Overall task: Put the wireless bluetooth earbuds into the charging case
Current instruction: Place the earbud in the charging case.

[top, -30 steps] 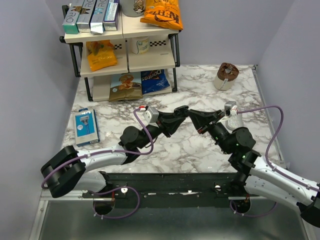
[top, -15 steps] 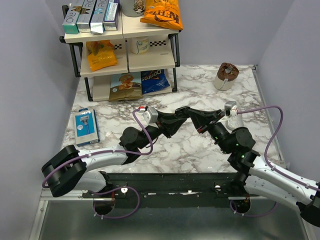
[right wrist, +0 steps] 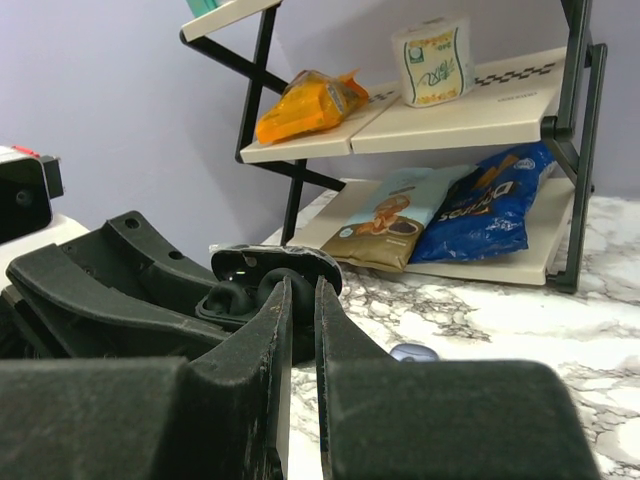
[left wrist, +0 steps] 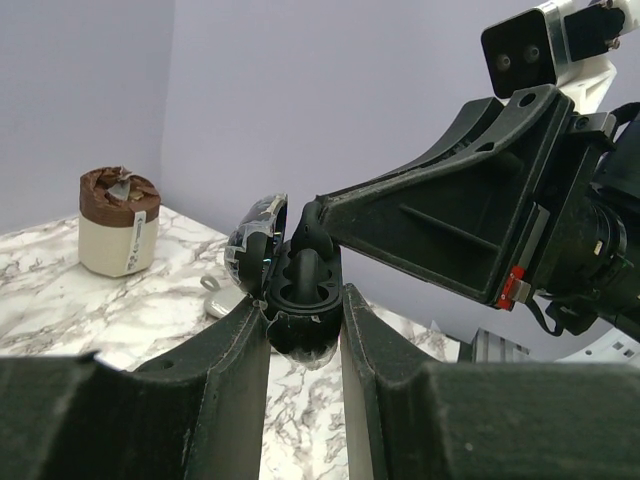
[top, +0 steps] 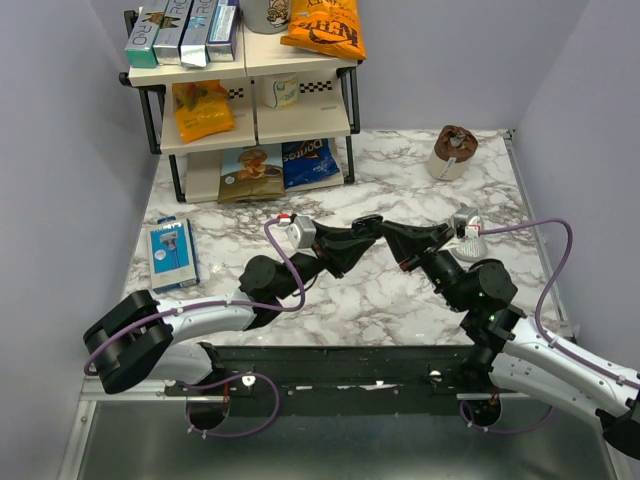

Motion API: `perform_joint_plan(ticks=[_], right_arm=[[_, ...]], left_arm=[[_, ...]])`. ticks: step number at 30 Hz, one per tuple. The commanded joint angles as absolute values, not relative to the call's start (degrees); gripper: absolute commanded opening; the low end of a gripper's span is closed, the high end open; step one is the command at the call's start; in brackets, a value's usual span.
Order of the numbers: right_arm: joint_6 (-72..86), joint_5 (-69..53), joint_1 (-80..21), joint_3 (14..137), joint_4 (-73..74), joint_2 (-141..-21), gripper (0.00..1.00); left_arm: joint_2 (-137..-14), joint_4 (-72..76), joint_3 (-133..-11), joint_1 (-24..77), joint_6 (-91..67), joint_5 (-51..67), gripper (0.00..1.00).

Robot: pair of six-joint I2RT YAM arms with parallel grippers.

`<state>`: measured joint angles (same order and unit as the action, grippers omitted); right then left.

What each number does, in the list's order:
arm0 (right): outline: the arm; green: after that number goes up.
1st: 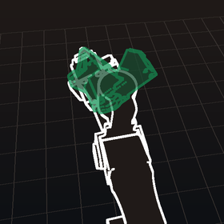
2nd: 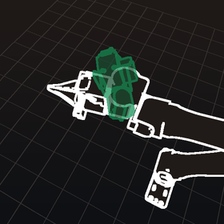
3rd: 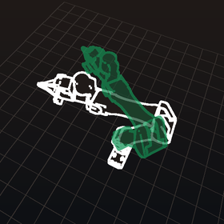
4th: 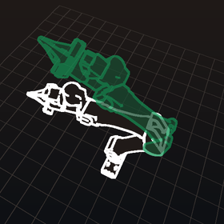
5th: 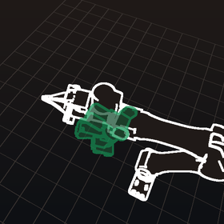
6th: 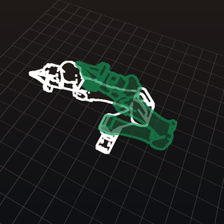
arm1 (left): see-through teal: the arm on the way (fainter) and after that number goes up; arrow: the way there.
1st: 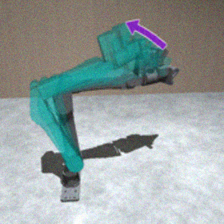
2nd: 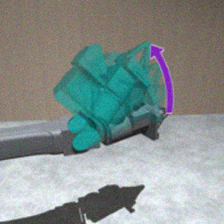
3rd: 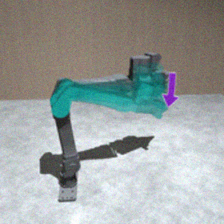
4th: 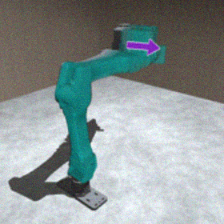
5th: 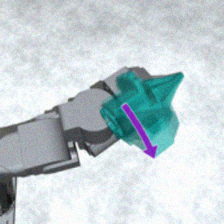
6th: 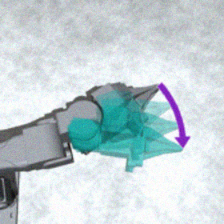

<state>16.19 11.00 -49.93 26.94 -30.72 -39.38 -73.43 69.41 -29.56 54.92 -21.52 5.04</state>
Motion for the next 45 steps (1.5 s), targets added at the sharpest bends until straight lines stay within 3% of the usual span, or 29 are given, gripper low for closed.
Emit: perform_joint_plan(ticks=[1,16,24,45], right_arm=[[12.92,7.21,-50.36,26.01,-26.20,-38.59,0.01],[11.25,4.40,-50.27,28.83,-20.92,-39.55,0.14],[10.99,4.57,-50.45,29.27,-19.25,-39.20,0.27],[10.90,6.15,-50.36,29.79,-17.67,-36.39,0.44]], left_arm=[[-73.56,76.11,-32.08,54.93,-21.27,5.01,0.00],[-72.69,74.97,-31.90,54.93,-19.78,5.54,0.00],[-72.60,75.32,-31.82,54.93,-19.25,5.45,0.00],[-72.07,74.97,-30.85,54.84,-18.63,4.92,0.00]])
